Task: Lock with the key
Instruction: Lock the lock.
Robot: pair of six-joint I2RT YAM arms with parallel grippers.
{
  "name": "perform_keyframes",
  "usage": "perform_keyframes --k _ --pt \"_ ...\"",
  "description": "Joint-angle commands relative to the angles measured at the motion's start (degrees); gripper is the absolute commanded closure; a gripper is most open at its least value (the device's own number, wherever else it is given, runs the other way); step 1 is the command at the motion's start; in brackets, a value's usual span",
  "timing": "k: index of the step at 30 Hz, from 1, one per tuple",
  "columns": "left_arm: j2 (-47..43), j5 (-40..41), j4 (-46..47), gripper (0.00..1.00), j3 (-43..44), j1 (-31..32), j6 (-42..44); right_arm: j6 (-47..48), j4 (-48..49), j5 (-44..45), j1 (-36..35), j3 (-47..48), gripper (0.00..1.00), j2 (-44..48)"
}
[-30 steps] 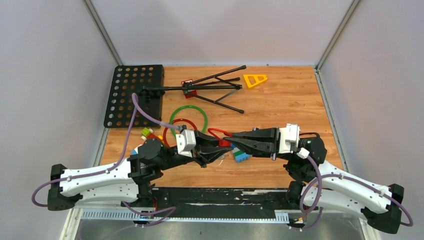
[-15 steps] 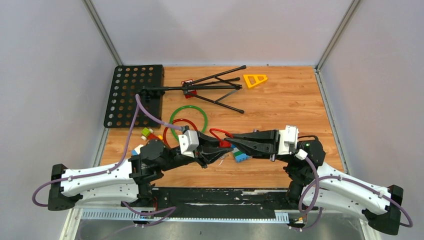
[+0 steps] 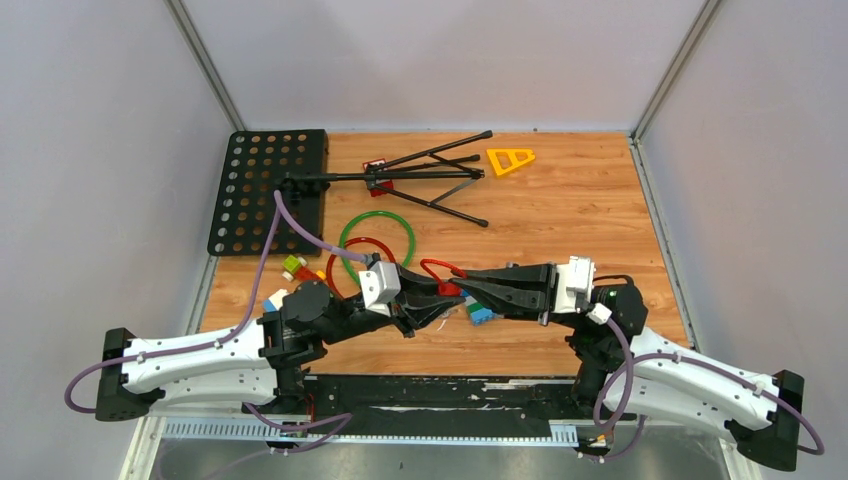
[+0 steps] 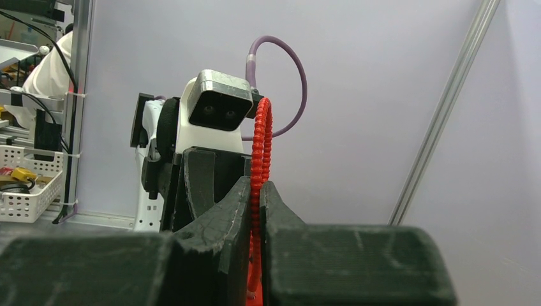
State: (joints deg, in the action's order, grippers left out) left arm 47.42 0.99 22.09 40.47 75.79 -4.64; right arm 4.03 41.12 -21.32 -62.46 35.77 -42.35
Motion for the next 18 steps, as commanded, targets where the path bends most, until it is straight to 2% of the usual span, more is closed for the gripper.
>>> perform_keyframes --k 1,18 --pt "-1.92 1.29 11.06 1.0 2.11 0.24 -0.72 0.8 -6.67 -2.94 -0.93 -2.52 1.0 -2.64" --pt "-1.86 2.05 11.65 1.0 2.38 0.24 -0.5 2.91 -7.78 -2.7 -1.97 -3.42 1.0 -4.76"
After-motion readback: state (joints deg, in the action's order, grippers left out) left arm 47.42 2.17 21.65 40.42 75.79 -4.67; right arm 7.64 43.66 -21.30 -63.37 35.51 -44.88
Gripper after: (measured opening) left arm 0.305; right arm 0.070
